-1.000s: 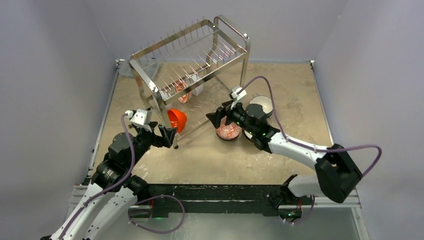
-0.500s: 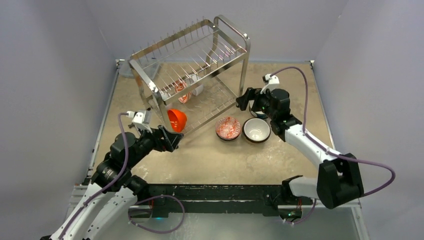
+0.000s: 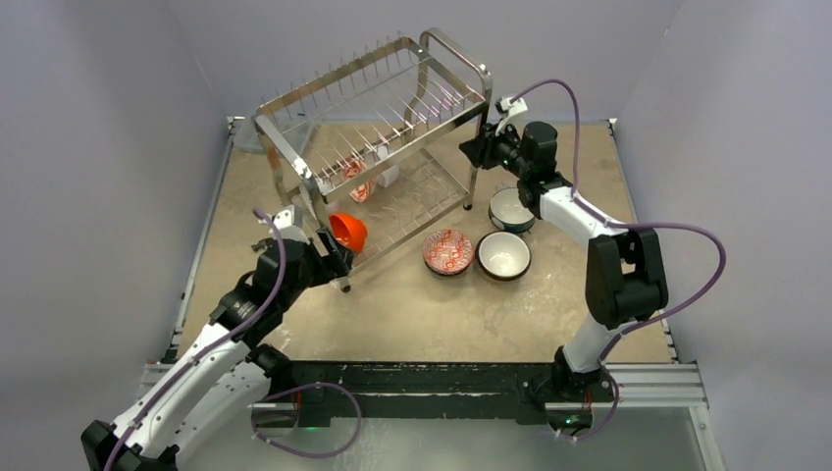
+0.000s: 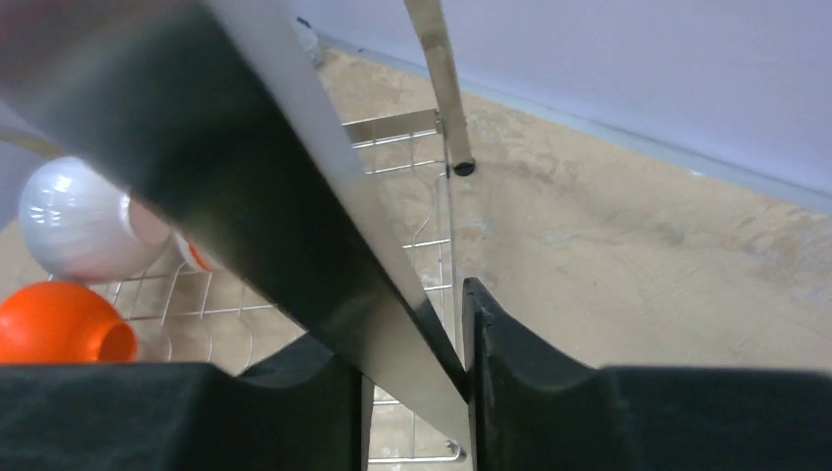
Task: Load the bowls into the dish rack
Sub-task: Adjust the dish rack at the center of the board.
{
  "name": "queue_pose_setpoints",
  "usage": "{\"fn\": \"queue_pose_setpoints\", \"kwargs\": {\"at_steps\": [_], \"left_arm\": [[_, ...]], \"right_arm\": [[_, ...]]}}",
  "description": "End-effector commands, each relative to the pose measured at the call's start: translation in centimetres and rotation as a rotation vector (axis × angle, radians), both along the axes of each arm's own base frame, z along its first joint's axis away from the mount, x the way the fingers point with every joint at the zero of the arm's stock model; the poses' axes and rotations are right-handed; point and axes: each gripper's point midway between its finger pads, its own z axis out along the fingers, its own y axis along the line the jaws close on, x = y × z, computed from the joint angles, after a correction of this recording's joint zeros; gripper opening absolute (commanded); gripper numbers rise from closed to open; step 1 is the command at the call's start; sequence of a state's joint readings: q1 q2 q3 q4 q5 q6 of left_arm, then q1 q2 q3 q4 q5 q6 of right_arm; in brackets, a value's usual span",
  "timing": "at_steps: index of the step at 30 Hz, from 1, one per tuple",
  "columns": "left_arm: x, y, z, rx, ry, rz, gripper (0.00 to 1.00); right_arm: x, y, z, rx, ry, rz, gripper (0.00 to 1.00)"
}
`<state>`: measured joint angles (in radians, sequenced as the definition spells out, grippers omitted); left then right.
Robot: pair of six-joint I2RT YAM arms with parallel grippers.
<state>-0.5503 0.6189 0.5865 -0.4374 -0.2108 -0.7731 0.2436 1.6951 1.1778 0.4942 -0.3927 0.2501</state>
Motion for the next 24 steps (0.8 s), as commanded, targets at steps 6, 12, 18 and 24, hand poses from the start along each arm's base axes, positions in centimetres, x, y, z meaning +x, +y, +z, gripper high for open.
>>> {"fn": "queue_pose_setpoints", "kwargs": {"at_steps": [6,12,18,24], "left_arm": [[3.4,0.9,0.1,0.088,0.002,0.114,0.55],[4.9,1.9,0.3,0.18,-0.015,0.17,0.51],[6.9,2.4,0.2,0.302,-0.013,0.173,0.51],[8.0,1.0,0.4,0.328,0.0,0.09,0.52]], "right_arm": [[-3.4,0.9,3.3,0.038,-0.091,0.135,0.0],[-6.9,-0.7,4.0,0.021,-0.116,0.088,0.0],[-9.8,-1.3,3.6,0.014,-0.068,0.09,0.0],[-12.3,-1.1,2.3,0.055,0.01,0.126,0.0]]}}
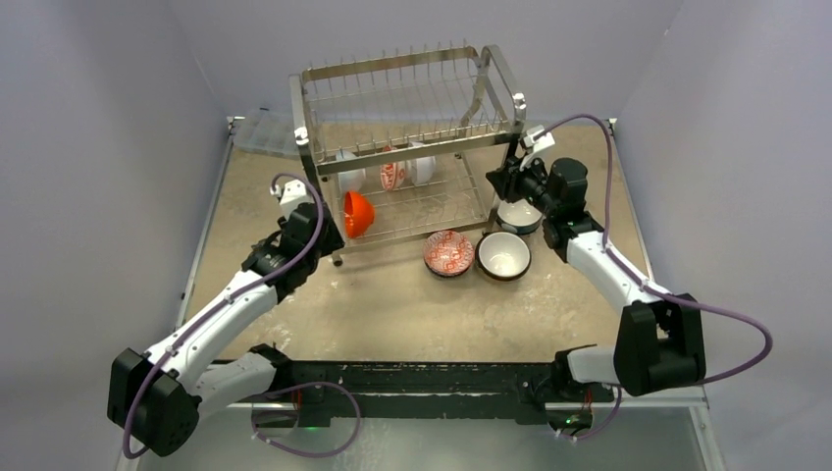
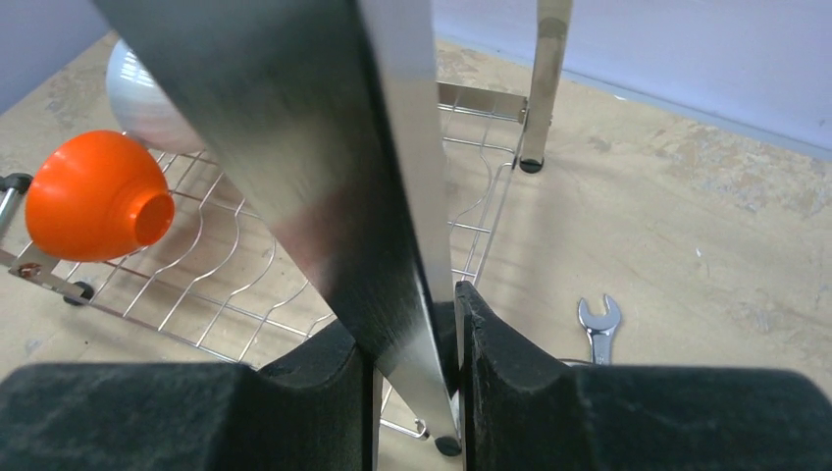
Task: Load the bowls into the dish rack
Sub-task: Adjust the dish rack at the center of the board.
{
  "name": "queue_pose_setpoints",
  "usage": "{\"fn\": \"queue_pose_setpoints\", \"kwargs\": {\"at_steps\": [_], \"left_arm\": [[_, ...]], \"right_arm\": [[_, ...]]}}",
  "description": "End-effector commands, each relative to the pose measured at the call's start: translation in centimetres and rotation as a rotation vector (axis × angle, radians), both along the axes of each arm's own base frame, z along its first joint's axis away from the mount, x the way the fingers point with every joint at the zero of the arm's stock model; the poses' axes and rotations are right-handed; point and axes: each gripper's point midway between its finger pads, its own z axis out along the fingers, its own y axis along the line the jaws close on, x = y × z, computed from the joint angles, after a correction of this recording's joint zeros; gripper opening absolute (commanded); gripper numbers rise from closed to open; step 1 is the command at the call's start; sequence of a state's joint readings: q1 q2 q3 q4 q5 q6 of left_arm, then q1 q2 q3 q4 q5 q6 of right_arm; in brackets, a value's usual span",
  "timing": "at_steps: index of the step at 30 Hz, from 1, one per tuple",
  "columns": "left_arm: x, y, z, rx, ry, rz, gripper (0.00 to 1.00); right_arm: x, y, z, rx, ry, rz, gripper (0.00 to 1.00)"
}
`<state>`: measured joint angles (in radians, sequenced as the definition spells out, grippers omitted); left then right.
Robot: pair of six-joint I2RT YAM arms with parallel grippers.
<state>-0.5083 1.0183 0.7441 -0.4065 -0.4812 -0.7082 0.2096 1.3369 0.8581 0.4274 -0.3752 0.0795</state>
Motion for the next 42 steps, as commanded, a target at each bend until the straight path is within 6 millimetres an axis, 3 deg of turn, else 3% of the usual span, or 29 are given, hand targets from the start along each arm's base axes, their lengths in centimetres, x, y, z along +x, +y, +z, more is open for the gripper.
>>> {"fn": "queue_pose_setpoints", "kwargs": {"at_steps": [1,4,9,16,21,27,28,36,42], "left_arm": [[1.7,-2.8,2.9,0.033,-0.071,-0.184,0.53],[1.0,-4.9,2.5,-0.004,-0.065,-0.323,0.53],[-1.1,-6.7,1.8,-0.128,-0.038,-0.397,0.58],[-3.2,-7.9,1.6,-0.228,-0.042,-0.456,0.6],[-3.7,-7.9,1.9,-0.238,-0.055,-0.465,0.62],[-4.0,-6.6,2.2,-0.195,-0.044,-0.428,0.72],[-4.0,-6.4,2.4,-0.191,-0.045,-0.422,0.74],[-4.5,-4.1,4.5,-0.138,-0.088,-0.351,0.84],[-6.1,-5.1,5.1,-0.163,-0.123,-0.465,0.77]], "right_arm": [[-4.8,3.5,2.7,0.21,0.101,0.163,0.0],[-6.0,3.7,2.8,0.243,0.126,0.179,0.0],[-7.0,3.5,2.6,0.254,0.138,0.177,0.0],[-7.0,2.2,1.6,0.215,0.155,0.1,0.44],[-7.1,1.0,0.9,0.211,0.179,0.015,0.63],[-7.7,-0.8,0.5,0.192,0.175,-0.087,0.78],[-7.9,-1.2,0.4,0.188,0.175,-0.107,0.84],[-9.6,-2.1,-1.5,0.163,0.239,-0.145,0.86],[-8.8,-0.9,-1.4,0.155,0.23,-0.075,0.77]]}}
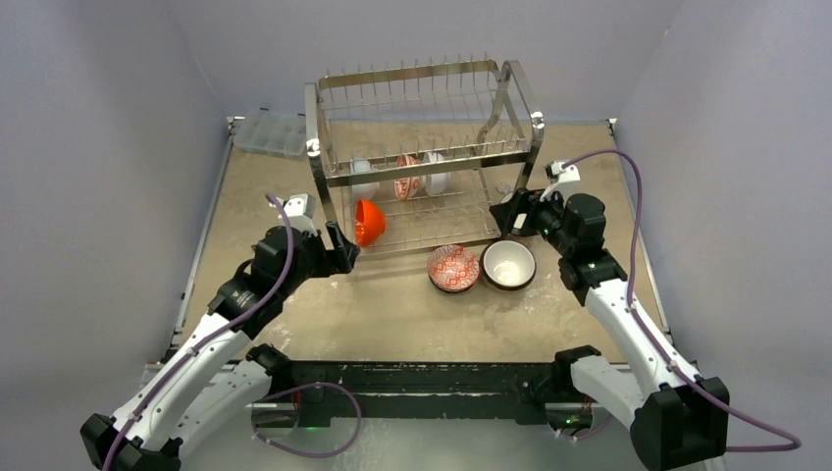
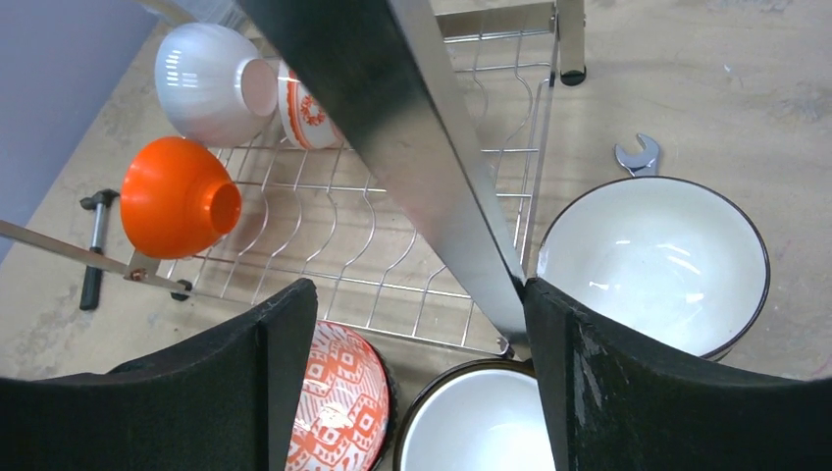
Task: Load the bowls into the dish rack
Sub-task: Adjust the dish rack at the center of the board.
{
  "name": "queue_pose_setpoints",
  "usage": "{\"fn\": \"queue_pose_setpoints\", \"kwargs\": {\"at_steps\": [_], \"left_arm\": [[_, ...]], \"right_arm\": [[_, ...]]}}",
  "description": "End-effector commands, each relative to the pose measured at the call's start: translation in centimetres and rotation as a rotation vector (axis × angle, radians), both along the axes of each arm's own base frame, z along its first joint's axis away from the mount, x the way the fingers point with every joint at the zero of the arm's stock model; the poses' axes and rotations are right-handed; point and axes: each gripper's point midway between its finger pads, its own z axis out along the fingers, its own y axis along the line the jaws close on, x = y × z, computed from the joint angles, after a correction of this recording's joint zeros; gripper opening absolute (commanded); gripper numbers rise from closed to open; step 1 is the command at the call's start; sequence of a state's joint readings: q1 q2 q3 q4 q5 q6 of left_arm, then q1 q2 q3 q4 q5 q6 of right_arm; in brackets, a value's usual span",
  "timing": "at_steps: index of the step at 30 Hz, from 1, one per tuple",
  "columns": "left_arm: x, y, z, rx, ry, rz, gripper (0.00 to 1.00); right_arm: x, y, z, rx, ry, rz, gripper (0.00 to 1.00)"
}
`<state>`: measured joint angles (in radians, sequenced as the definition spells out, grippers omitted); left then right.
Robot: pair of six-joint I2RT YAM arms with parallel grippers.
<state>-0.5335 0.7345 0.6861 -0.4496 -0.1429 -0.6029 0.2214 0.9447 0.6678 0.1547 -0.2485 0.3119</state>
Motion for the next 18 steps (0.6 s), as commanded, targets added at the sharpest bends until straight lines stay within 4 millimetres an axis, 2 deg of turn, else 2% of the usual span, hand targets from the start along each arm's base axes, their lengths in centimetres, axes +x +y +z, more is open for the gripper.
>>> {"fn": "queue_pose_setpoints", "kwargs": {"at_steps": [1,3,6,8,10,13,18], "left_arm": [[-1.1,-1.4,1.8,-0.018,-0.068,-0.139,0.75],[-2.1,-2.9,2.2,-0.059,-0.092,-0.243,0.71],[-3.5,-4.5,3.6,-0.126,-0.161,-0.362,0.69],[-4.4,-5.3,4.9,-0.17,-0.221,-0.432,0.68],[-5.0,-5.9,6.2,-0.202,-0.277,-0.484,0.68],[-5.3,-6.3,7.4,-0.212,-0.333,-0.527,0.68],[-4.4,-6.9,6.6,-0.184,-0.305,-0.544,0.68]], "right_arm": [[0.1,1.9,-0.4,0.013,0.03,0.095,0.74],[1.2,2.2,0.2,0.004,0.007,0.109,0.67],[3.0,3.1,1.1,0.008,-0.019,0.138,0.5],[3.8,4.2,1.3,0.036,-0.013,0.189,0.33],[4.6,5.4,1.1,0.064,0.005,0.236,0.2],[6.2,6.8,0.7,0.073,0.032,0.281,0.2],[8.6,7.7,0.9,0.086,0.04,0.281,0.32]]}}
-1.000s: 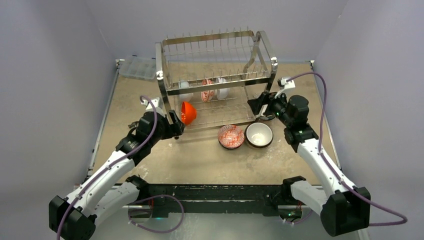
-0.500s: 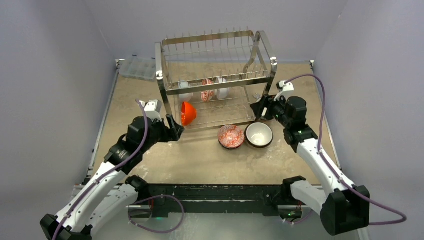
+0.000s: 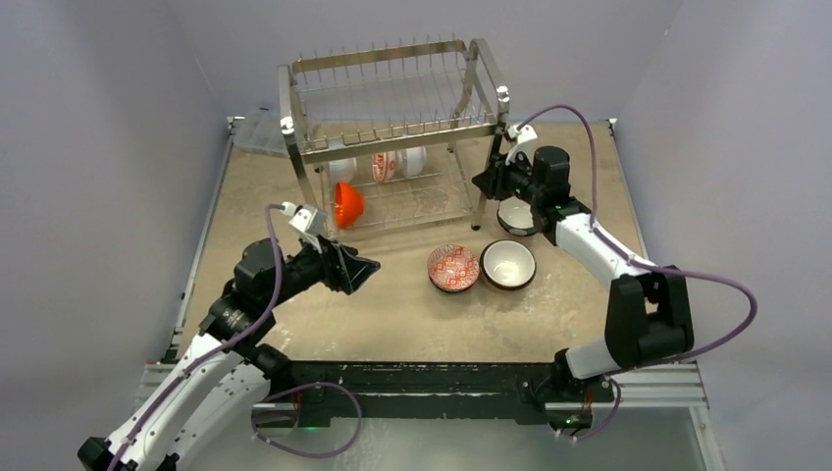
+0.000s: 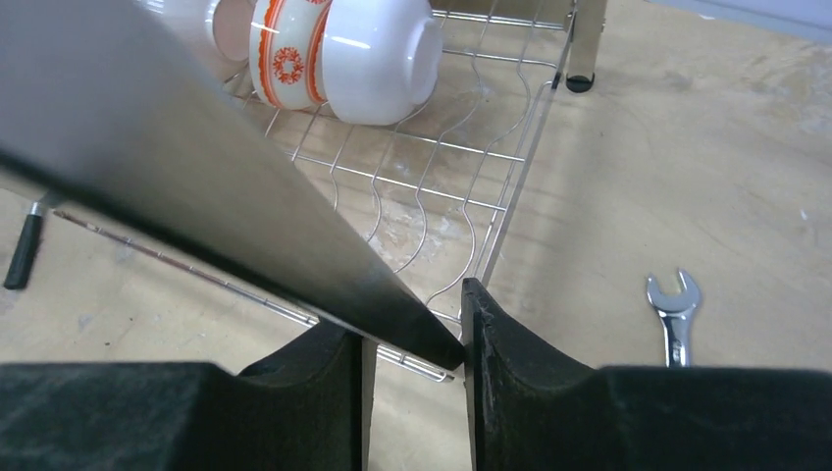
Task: Load the bowls into the dish rack
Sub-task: Adjust the dish rack at the center of the board, then pick up the bowl from the center of the board.
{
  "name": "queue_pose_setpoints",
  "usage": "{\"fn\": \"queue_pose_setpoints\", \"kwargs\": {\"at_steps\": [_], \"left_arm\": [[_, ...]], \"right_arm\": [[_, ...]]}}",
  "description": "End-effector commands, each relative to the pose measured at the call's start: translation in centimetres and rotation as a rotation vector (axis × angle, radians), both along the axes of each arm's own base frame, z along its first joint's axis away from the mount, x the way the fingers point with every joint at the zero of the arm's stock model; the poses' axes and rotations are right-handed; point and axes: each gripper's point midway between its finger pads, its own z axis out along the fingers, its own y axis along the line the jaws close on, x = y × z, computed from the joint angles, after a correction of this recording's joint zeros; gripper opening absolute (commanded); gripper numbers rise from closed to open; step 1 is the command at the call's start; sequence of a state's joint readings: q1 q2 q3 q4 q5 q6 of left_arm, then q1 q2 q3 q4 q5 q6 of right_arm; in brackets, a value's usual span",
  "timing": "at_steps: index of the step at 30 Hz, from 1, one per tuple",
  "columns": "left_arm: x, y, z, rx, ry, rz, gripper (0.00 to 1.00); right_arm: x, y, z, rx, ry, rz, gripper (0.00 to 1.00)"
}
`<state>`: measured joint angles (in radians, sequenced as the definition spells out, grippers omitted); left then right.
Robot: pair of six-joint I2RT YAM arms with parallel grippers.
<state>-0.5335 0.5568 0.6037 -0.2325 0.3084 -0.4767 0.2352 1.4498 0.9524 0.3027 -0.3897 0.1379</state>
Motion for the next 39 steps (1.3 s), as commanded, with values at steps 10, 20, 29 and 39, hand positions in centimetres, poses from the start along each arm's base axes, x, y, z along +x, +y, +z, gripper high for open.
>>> {"fn": "queue_pose_setpoints", "kwargs": {"at_steps": [10,20,29,39], "left_arm": [[3.6,-2.6,-3.9,0.007,0.121,0.014,0.65],[5.1,-6.0,-9.6,0.163,0.276,0.099,0.63],[7.0,-11.6,-10.9,0.276,0.308,0.108,0.57],[8.9,-13.9,-14.7,0.465,0.334,0.133,0.42]], "right_arm": [[-2.3,0.3,3.1,0.128,0.074,-0.062,0.75],[-8.4,-4.3,0.9,0.126,0.109,-0.271,0.99],[-13.2,-4.4,-3.1,0.168,0.264,-0.269,0.99],[-14.6,-4.4,-3.5,0.217,0.273,-0.274,0.99]]}}
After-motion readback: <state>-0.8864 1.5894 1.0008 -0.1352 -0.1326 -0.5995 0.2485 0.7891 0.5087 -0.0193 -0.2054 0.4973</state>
